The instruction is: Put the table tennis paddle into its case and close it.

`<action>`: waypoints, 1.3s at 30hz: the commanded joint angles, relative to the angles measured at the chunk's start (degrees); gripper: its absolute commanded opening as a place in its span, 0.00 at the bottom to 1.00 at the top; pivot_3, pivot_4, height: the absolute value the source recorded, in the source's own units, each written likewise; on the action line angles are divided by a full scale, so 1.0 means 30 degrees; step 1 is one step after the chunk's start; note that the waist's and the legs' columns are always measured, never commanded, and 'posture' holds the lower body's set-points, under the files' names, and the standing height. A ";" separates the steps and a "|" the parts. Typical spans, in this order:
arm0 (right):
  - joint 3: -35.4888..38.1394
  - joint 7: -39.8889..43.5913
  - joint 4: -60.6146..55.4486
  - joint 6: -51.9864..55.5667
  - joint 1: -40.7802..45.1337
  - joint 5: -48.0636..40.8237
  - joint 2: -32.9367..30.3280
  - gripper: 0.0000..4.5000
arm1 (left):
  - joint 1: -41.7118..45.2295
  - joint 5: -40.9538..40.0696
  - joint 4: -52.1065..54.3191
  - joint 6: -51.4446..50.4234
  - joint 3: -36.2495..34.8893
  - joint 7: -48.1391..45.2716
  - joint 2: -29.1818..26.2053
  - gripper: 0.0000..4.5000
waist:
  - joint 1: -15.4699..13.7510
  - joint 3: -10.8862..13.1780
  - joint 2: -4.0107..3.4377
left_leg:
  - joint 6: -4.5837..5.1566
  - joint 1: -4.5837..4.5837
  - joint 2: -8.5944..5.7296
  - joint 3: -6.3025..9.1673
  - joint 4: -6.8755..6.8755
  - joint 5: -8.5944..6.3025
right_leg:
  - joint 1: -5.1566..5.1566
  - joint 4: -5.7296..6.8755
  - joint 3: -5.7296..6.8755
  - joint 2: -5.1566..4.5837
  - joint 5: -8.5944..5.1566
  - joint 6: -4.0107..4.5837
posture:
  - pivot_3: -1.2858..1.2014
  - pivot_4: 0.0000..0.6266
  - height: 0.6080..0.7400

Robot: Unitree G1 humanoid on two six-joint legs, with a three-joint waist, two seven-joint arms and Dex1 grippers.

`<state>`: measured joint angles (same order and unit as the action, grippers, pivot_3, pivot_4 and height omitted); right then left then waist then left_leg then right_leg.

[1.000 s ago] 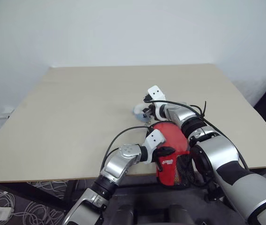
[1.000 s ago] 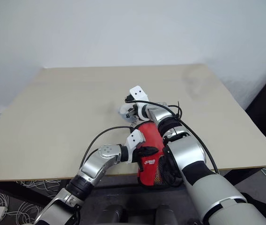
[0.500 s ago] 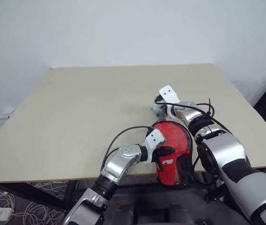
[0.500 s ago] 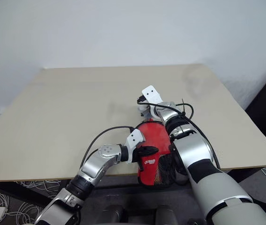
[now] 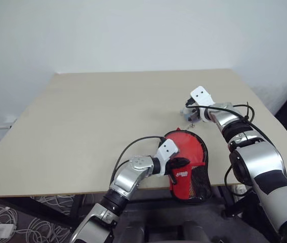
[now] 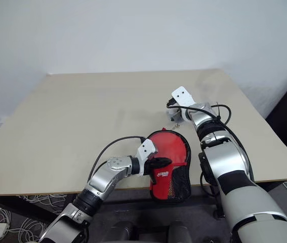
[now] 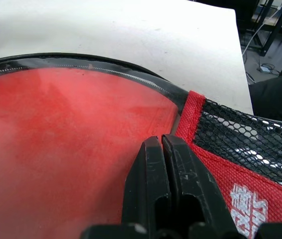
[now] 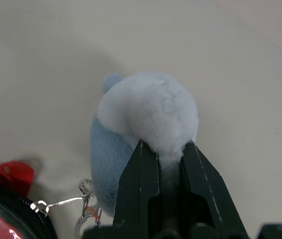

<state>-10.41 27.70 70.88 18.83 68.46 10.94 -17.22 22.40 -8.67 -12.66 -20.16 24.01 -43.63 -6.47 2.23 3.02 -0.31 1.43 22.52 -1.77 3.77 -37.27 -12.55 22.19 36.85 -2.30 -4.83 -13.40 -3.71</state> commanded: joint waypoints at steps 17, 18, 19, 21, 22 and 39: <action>0.1163 0.6569 -1.9324 0.9540 -0.8949 -0.1545 -0.7501 0.00 | 0.0359 0.1085 -0.1858 -0.0182 -0.0263 0.1004 0.0388 0.00 | -0.0532 -0.0019 -0.0032 | 0.0011 0.0020 -0.0017 0.0007 -0.0066 -0.0002 | -0.0030 -0.0032 0.0006 -0.0023 -0.0062 -0.0102 | 0.52 0.00 1.00; 0.1372 0.6666 -2.0112 1.0072 -0.9393 -0.1778 -0.7840 0.00 | 0.0378 0.1081 -0.1911 -0.0153 -0.0267 0.1014 0.0399 0.00 | -0.0548 -0.0019 -0.0032 | 0.0011 0.0019 -0.0016 0.0004 -0.0067 -0.0003 | -0.0031 -0.0033 0.0004 -0.0024 -0.0063 -0.0103 | 0.52 0.00 1.00; 0.1552 0.6745 -2.0800 1.0520 -0.9789 -0.1986 -0.8131 0.00 | 0.0380 0.1078 -0.1935 -0.0140 -0.0268 0.1027 0.0409 0.00 | -0.0586 -0.0019 -0.0032 | 0.0012 0.0019 -0.0015 0.0000 -0.0066 -0.0003 | -0.0028 -0.0034 0.0003 -0.0024 -0.0064 -0.0104 | 0.52 0.00 1.00; 0.1825 0.6862 -2.2040 1.1278 -1.0545 -0.2408 -0.8691 0.00 | 0.0375 0.1082 -0.1971 -0.0129 -0.0262 0.1037 0.0425 0.00 | -0.0637 -0.0018 -0.0031 | 0.0012 0.0021 -0.0013 -0.0005 -0.0063 -0.0004 | -0.0021 -0.0034 0.0002 -0.0024 -0.0067 -0.0108 | 0.52 0.00 1.00; 0.1969 0.6975 -2.2697 1.1668 -1.0956 -0.2637 -0.9010 0.00 | 0.0374 0.1082 -0.1988 -0.0130 -0.0251 0.1029 0.0429 0.00 | -0.0683 -0.0018 -0.0031 | 0.0012 0.0023 -0.0012 -0.0008 -0.0063 -0.0004 | -0.0018 -0.0034 -0.0001 -0.0024 -0.0068 -0.0108 | 0.52 0.00 1.00; 0.4761 1.0123 -2.9125 1.2412 -1.7230 -0.7082 -1.5370 0.00 | 0.0473 0.1112 -0.2267 -0.0125 -0.0092 0.0777 0.0445 0.00 | -0.1060 -0.0003 -0.0006 | 0.0076 0.0068 -0.0016 -0.0018 -0.0159 -0.0059 | -0.0008 -0.0067 0.0018 -0.0056 -0.0122 -0.0122 | 0.52 0.00 1.00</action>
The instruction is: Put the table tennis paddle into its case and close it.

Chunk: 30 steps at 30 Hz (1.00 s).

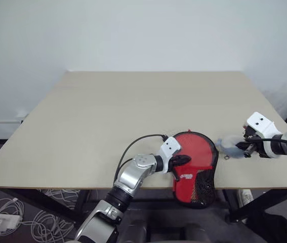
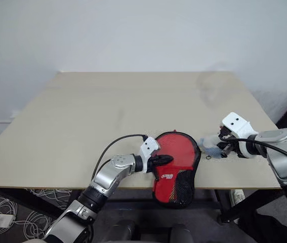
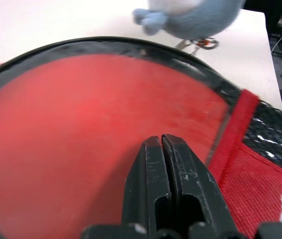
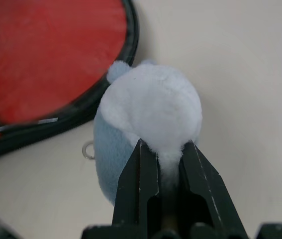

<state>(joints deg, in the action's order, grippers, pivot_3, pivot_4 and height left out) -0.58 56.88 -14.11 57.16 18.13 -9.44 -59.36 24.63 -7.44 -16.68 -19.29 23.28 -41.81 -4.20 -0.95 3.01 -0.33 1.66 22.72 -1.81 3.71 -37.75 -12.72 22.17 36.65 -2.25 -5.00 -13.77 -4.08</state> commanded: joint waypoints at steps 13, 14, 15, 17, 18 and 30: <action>0.1135 -0.0626 -0.0475 -0.1510 -0.0596 -0.1027 -0.1348 0.00 | 0.0069 0.0826 -0.1452 -0.0155 0.0434 -0.0148 -0.0154 0.00 | 0.0012 0.0022 0.0037 | 0.0013 -0.0001 -0.0017 -0.0002 -0.0026 -0.0016 | -0.0004 -0.0005 -0.0009 -0.0015 -0.0019 -0.0008 | 0.52 0.00 1.00; 0.0841 -0.0764 -0.0311 -0.1601 -0.0462 -0.0982 -0.1193 0.00 | 0.0226 0.0966 -0.1633 -0.0017 0.0609 -0.0309 -0.0188 0.00 | 0.0011 0.0023 0.0038 | 0.0013 0.0000 -0.0016 -0.0002 -0.0025 -0.0016 | -0.0004 -0.0005 -0.0009 -0.0015 -0.0019 -0.0008 | 0.52 0.00 1.00; 0.0616 -0.0886 -0.0154 -0.1651 -0.0346 -0.0986 -0.1018 0.00 | 0.0372 0.1081 -0.1812 0.0098 0.0753 -0.0423 -0.0196 0.00 | 0.0010 0.0020 0.0039 | 0.0014 0.0000 -0.0016 0.0000 -0.0025 -0.0015 | -0.0004 -0.0005 -0.0007 -0.0015 -0.0019 -0.0008 | 0.52 0.00 1.00; 0.0189 -0.1151 0.0173 -0.1778 -0.0191 -0.0897 -0.0748 0.00 | 0.0686 0.1300 -0.2251 0.0369 0.0939 -0.0567 -0.0158 0.00 | 0.0012 0.0018 0.0041 | 0.0014 -0.0001 -0.0017 0.0003 -0.0028 -0.0015 | -0.0008 -0.0007 -0.0004 -0.0014 -0.0019 -0.0008 | 0.52 0.00 1.00; -0.0047 -0.1307 0.0340 -0.1844 -0.0118 -0.0814 -0.0601 0.00 | 0.0870 0.1378 -0.2511 0.0491 0.0955 -0.0644 -0.0124 0.00 | 0.0014 0.0017 0.0040 | 0.0014 -0.0002 -0.0019 0.0001 -0.0030 -0.0015 | -0.0010 -0.0007 -0.0006 -0.0014 -0.0019 -0.0008 | 0.52 0.00 1.00; -0.1673 -0.1787 0.1392 -0.2327 0.0780 -0.0537 0.0476 0.00 | 0.1832 0.2465 -0.3862 0.0953 0.1571 -0.2156 -0.0588 0.00 | 0.0056 0.0006 0.0050 | 0.0016 -0.0013 -0.0010 -0.0003 -0.0023 -0.0015 | -0.0014 -0.0004 -0.0012 0.0000 -0.0016 -0.0013 | 0.52 0.00 1.00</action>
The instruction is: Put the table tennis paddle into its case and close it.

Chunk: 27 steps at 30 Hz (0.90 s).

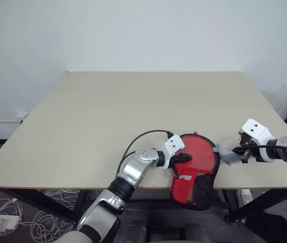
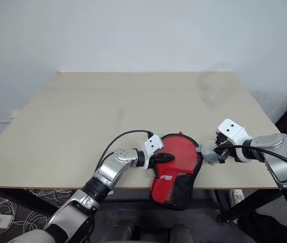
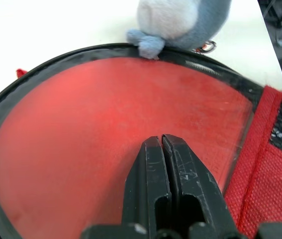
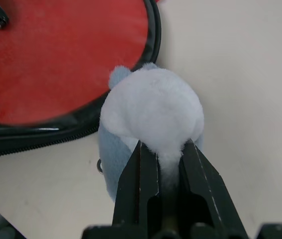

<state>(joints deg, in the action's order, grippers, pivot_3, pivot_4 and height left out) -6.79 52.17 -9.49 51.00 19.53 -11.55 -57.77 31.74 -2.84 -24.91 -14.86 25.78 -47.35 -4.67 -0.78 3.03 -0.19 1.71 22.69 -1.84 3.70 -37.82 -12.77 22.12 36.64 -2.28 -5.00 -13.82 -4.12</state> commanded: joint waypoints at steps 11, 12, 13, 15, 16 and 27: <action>0.2142 0.1054 -0.2710 -0.0393 -0.2529 -0.1052 -0.1428 0.00 | -0.0742 0.1084 -0.1160 -0.0667 0.0729 -0.0432 -0.0375 0.00 | -0.0011 -0.0003 0.0043 | 0.0002 0.0000 0.0016 0.0000 0.0004 -0.0010 | -0.0008 -0.0002 0.0001 0.0008 0.0015 -0.0033 | 0.52 0.00 1.00; 0.2426 0.1402 -0.3163 -0.0575 -0.3026 -0.1301 -0.1665 0.00 | -0.0744 0.1100 -0.1204 -0.0661 0.0726 -0.0399 -0.0343 0.00 | -0.0020 0.0000 0.0051 | 0.0002 -0.0004 0.0016 0.0002 0.0001 -0.0012 | -0.0012 -0.0003 0.0002 0.0008 0.0014 -0.0035 | 0.52 0.00 1.00; 0.2676 0.1699 -0.3565 -0.0705 -0.3466 -0.1534 -0.1860 0.00 | -0.0742 0.1113 -0.1236 -0.0654 0.0719 -0.0384 -0.0323 0.00 | -0.0015 0.0002 0.0057 | 0.0002 -0.0004 0.0016 0.0007 0.0001 -0.0017 | -0.0012 -0.0007 0.0008 0.0008 0.0006 -0.0038 | 0.52 0.00 1.00; 0.3172 0.2232 -0.4340 -0.1078 -0.4405 -0.1947 -0.2185 0.00 | -0.0766 0.1133 -0.1233 -0.0679 0.0712 -0.0354 -0.0294 0.00 | -0.0016 0.0013 0.0085 | 0.0000 -0.0012 0.0019 0.0007 -0.0001 -0.0026 | -0.0016 -0.0012 0.0006 0.0008 -0.0001 -0.0035 | 0.52 0.00 1.00; 0.3438 0.2546 -0.4777 -0.1296 -0.4905 -0.2205 -0.2313 0.00 | -0.0773 0.1147 -0.1252 -0.0680 0.0705 -0.0350 -0.0292 0.00 | -0.0018 0.0016 0.0098 | -0.0004 -0.0012 0.0021 0.0008 -0.0004 -0.0032 | -0.0019 -0.0015 0.0007 0.0008 -0.0014 -0.0019 | 0.52 0.00 1.00; 0.4700 0.3794 -0.7096 -0.1953 -0.7228 -0.3737 -0.2888 0.00 | -0.0842 0.1258 -0.1238 -0.0719 0.0739 -0.0440 -0.0267 0.00 | -0.0018 -0.0012 0.0188 | -0.0091 -0.0021 0.0040 0.0003 -0.0010 -0.0093 | -0.0030 -0.0023 0.0009 0.0012 -0.0019 -0.0020 | 0.52 0.00 1.00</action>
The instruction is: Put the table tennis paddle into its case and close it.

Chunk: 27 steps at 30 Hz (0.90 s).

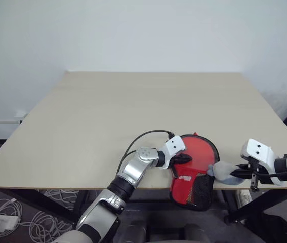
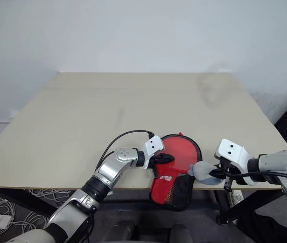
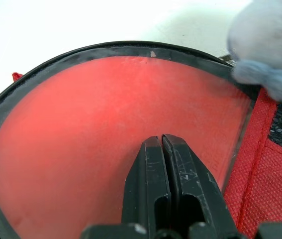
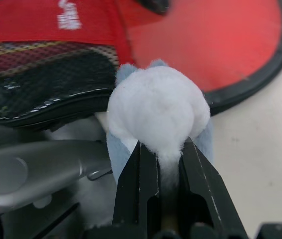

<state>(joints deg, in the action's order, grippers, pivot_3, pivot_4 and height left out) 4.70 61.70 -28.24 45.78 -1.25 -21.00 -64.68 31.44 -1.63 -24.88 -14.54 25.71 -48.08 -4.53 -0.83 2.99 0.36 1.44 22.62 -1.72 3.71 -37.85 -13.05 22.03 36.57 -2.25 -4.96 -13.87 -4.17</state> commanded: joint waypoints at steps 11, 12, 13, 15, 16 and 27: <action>0.1747 0.2361 -0.2755 -0.1432 -0.3346 -0.1408 -0.1324 0.00 | -0.0640 0.0945 -0.1332 -0.0780 0.0719 -0.0384 -0.0426 0.00 | -0.0020 -0.0014 0.0025 | -0.0005 -0.0003 0.0017 -0.0002 -0.0002 -0.0019 | -0.0013 -0.0021 0.0010 0.0004 -0.0005 -0.0002 | 0.52 0.00 1.00; 0.1780 0.2501 -0.3004 -0.1528 -0.3625 -0.1487 -0.1362 0.00 | -0.0620 0.0955 -0.1354 -0.0770 0.0708 -0.0412 -0.0437 0.00 | -0.0020 -0.0015 0.0025 | -0.0006 -0.0002 0.0018 0.0000 -0.0001 -0.0021 | -0.0012 -0.0024 0.0013 0.0004 -0.0006 -0.0003 | 0.52 0.00 1.00; 0.1801 0.2605 -0.3219 -0.1600 -0.3855 -0.1574 -0.1390 0.00 | -0.0598 0.0959 -0.1380 -0.0764 0.0689 -0.0436 -0.0442 0.00 | -0.0024 -0.0015 0.0027 | -0.0007 -0.0002 0.0020 0.0001 0.0000 -0.0024 | -0.0014 -0.0028 0.0015 0.0005 -0.0007 -0.0002 | 0.52 0.00 1.00; 0.1783 0.2851 -0.3768 -0.1788 -0.4409 -0.1726 -0.1419 0.00 | -0.0545 0.0983 -0.1467 -0.0726 0.0658 -0.0473 -0.0449 0.00 | -0.0024 -0.0015 0.0028 | -0.0006 -0.0001 0.0020 0.0002 -0.0001 -0.0028 | -0.0019 -0.0035 0.0016 0.0005 -0.0008 -0.0005 | 0.52 0.00 1.00; 0.1801 0.3017 -0.4076 -0.1920 -0.4765 -0.1788 -0.1463 0.00 | -0.0524 0.0994 -0.1482 -0.0735 0.0650 -0.0477 -0.0437 0.00 | -0.0033 -0.0016 0.0029 | -0.0004 -0.0003 0.0020 0.0002 -0.0002 -0.0030 | -0.0022 -0.0039 0.0015 0.0004 -0.0008 -0.0006 | 0.52 0.00 1.00; 0.2969 0.4301 -0.4657 -0.3096 -0.7002 -0.1799 -0.2111 0.00 | -0.0477 0.1032 -0.1568 -0.0704 0.0637 -0.0515 -0.0428 0.00 | -0.0048 -0.0044 0.0016 | 0.0032 -0.0037 0.0067 0.0056 -0.0002 -0.0108 | -0.0188 -0.0263 0.0094 0.0004 -0.0006 -0.0015 | 0.52 0.00 1.00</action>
<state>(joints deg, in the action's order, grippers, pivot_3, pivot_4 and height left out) 12.60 70.78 -40.44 36.95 -20.61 -25.19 -69.41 31.74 -1.22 -25.15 -14.53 26.12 -50.00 -4.43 -0.97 2.86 0.40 1.55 22.54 -1.52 3.88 -37.86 -13.42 21.46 35.73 -1.97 -4.95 -13.90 -4.23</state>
